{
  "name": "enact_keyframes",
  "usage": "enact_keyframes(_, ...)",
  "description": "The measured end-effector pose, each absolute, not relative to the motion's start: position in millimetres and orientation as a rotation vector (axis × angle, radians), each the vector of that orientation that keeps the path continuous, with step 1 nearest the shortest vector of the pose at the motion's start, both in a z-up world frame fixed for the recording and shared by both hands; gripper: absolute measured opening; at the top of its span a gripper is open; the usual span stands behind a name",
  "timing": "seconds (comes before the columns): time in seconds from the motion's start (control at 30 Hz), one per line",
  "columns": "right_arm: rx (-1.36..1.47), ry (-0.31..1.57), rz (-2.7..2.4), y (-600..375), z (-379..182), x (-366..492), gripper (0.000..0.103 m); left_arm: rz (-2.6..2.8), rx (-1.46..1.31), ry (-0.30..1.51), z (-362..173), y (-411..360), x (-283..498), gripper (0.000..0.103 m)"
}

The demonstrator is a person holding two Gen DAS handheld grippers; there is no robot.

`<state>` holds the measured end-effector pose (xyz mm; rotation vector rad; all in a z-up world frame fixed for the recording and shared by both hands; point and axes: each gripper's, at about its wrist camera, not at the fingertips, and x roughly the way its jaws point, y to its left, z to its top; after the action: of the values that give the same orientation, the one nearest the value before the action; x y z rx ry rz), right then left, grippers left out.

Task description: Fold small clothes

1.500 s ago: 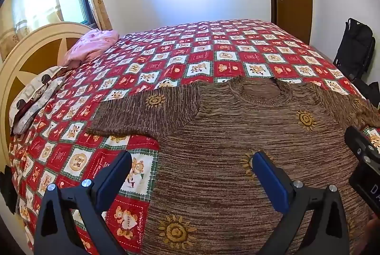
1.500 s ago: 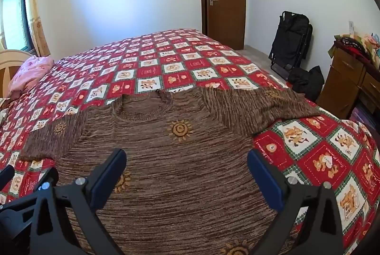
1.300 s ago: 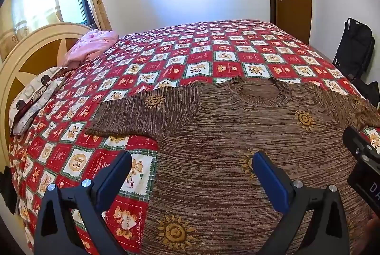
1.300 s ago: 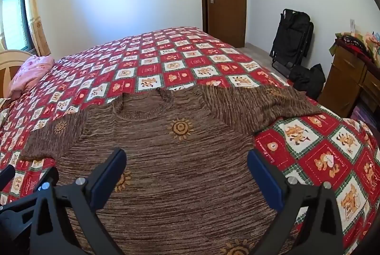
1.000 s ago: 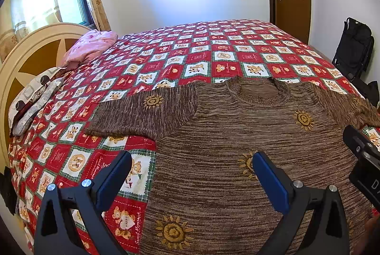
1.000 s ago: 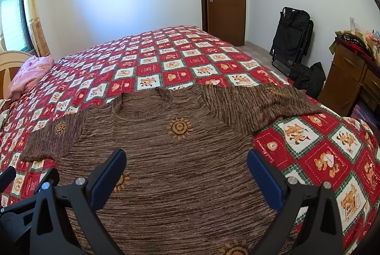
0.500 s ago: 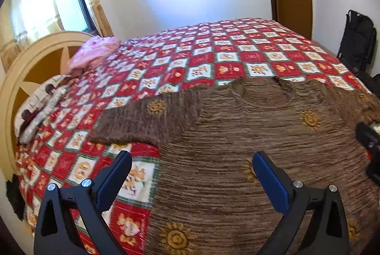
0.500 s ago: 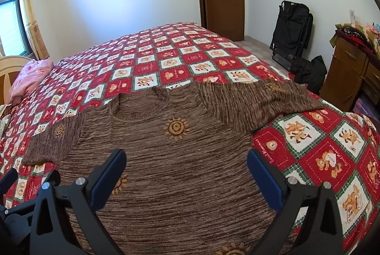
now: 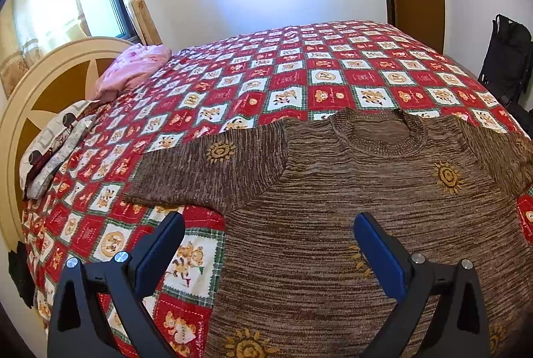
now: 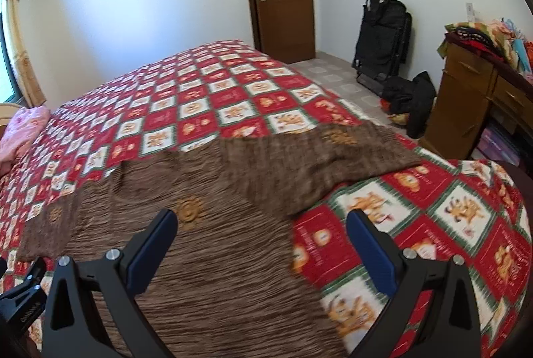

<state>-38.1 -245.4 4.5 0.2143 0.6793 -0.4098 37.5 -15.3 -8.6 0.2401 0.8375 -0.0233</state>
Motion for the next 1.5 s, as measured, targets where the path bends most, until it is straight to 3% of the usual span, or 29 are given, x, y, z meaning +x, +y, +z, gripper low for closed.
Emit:
enact_keyframes(0.37,0.086,0.58,-0.467,-263,18,-37,0.102,-0.037,0.216,0.829,-15,-24,61,0.102)
enact_keyframes(0.53,0.145,0.603,-0.494,-289,11,-36,0.084,-0.049,0.204,0.833,-16,-30,70,0.102)
enact_keyframes(0.87,0.269,0.628,-0.596,-355,6,-53,0.084,-0.108,0.204,0.806,-18,-39,75,0.102)
enact_keyframes(1.03,0.512,0.621,-0.677,-431,0,-73,0.062,-0.169,0.129,0.804,-21,-33,80,0.102)
enact_keyframes(1.1,0.61,0.632,-0.679,-460,-5,-75,0.059,-0.158,0.124,0.81,-23,-32,84,0.102)
enact_keyframes(1.37,0.766,0.725,-0.607,-511,-28,-47,0.059,-0.142,0.115,0.849,-34,-32,89,0.102)
enact_keyframes(1.5,0.712,0.812,-0.625,-518,-47,-20,0.059,-0.148,0.132,0.854,-37,-35,89,0.102)
